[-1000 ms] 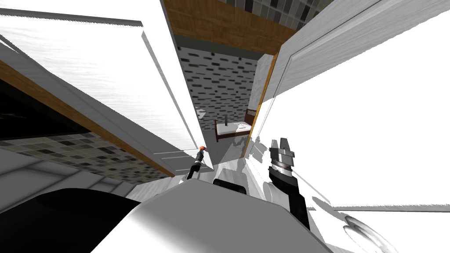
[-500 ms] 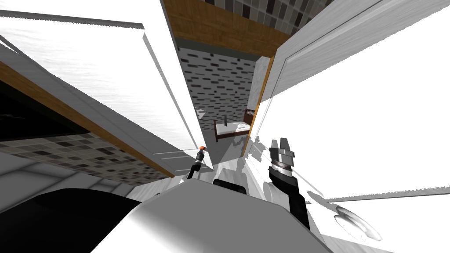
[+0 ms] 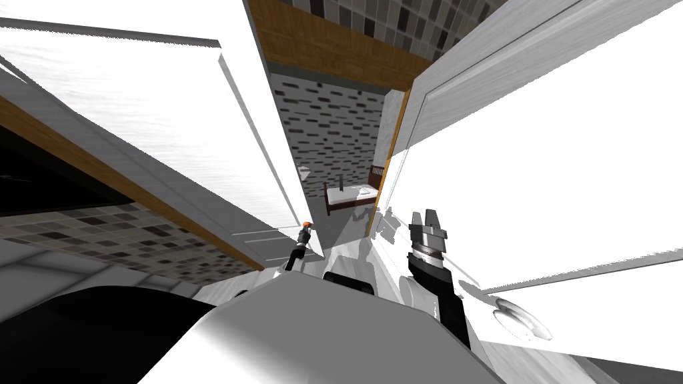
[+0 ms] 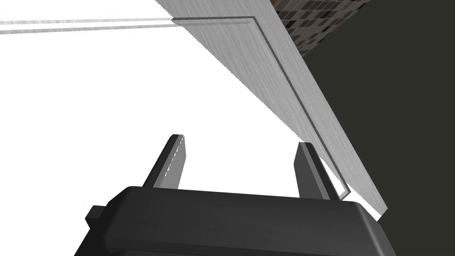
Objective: Pull the door open
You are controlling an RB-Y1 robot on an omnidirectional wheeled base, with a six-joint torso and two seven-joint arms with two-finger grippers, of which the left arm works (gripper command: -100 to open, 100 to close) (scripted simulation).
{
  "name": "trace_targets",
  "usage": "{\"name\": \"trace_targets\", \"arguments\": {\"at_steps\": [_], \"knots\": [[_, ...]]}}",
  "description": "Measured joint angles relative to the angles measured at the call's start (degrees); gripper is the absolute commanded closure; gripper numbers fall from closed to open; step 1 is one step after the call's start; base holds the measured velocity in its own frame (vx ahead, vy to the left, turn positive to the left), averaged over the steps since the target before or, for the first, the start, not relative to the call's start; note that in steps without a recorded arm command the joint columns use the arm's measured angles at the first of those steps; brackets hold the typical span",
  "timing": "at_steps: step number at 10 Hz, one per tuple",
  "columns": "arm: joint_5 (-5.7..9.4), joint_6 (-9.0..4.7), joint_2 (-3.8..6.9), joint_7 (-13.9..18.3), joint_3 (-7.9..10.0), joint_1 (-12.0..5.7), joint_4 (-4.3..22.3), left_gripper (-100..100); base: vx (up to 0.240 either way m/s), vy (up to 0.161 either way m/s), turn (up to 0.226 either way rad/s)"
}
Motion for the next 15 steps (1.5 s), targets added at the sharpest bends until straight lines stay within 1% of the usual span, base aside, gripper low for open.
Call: {"name": "trace_targets", "arguments": {"at_steps": [3, 5, 7, 9, 10, 12, 14, 15], "knots": [[0.89, -0.10, 0.10, 3.65, -0.45, -0.55, 0.51, 100, -0.035, 0.007, -0.029], [1.88, -0.14, 0.27, 6.70, -0.96, -0.88, 0.72, 100, -0.044, 0.014, -0.050], [2.55, -0.30, 0.39, 9.60, -1.36, -1.39, 1.23, 100, -0.035, 0.007, -0.025], [3.15, -0.29, 0.45, 12.13, -1.71, -1.50, 1.29, 100, -0.040, 0.008, -0.042], [3.72, -0.21, 0.55, 13.73, -1.94, -1.57, 1.12, 100, -0.047, 0.009, -0.028], [4.35, -0.60, 0.73, 16.85, -2.36, -2.13, 1.93, 100, -0.047, 0.014, -0.048], [5.18, -0.52, 0.84, 19.94, -2.74, -2.61, 2.23, 100, -0.034, 0.009, -0.027], [5.54, -0.82, 0.89, 21.56, -2.96, -2.90, 2.74, 100, -0.044, 0.017, -0.049]]}}
